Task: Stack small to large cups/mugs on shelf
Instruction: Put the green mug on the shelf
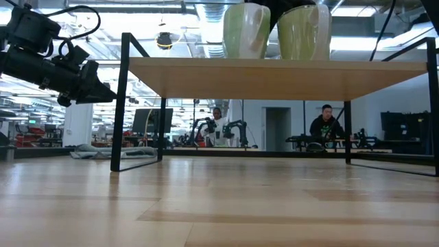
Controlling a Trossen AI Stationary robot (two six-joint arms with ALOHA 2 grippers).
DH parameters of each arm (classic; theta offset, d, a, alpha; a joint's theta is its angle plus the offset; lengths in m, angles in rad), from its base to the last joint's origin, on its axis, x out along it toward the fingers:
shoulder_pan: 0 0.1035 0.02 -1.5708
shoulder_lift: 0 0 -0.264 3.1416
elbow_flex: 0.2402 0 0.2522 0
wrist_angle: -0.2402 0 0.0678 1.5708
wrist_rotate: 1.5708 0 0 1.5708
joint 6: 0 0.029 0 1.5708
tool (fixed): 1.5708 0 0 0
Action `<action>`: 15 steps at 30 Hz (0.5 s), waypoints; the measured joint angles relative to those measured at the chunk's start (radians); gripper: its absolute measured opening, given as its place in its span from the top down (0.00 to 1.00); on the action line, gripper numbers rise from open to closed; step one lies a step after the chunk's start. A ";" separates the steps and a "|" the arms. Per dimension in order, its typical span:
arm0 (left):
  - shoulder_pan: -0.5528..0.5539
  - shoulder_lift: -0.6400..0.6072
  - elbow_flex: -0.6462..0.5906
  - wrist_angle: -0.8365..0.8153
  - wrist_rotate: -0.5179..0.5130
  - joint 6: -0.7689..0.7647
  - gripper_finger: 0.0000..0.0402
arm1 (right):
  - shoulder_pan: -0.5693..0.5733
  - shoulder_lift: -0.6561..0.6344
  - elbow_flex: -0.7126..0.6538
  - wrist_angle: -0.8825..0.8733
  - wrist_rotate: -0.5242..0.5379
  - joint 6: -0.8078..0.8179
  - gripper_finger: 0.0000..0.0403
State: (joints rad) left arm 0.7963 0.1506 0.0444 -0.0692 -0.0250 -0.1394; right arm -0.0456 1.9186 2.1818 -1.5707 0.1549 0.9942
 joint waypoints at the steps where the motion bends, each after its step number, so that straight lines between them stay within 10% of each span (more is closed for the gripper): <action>1: 0.000 0.000 0.000 0.000 0.000 0.000 0.69 | 0.000 0.000 0.000 0.000 -0.001 -0.002 0.95; 15: 0.000 0.000 0.000 0.000 -0.001 0.000 0.69 | 0.000 0.000 0.000 0.000 -0.009 0.001 0.95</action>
State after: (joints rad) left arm 0.7963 0.1505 0.0444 -0.0695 -0.0257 -0.1394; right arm -0.0456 1.9186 2.1818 -1.5711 0.1459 0.9949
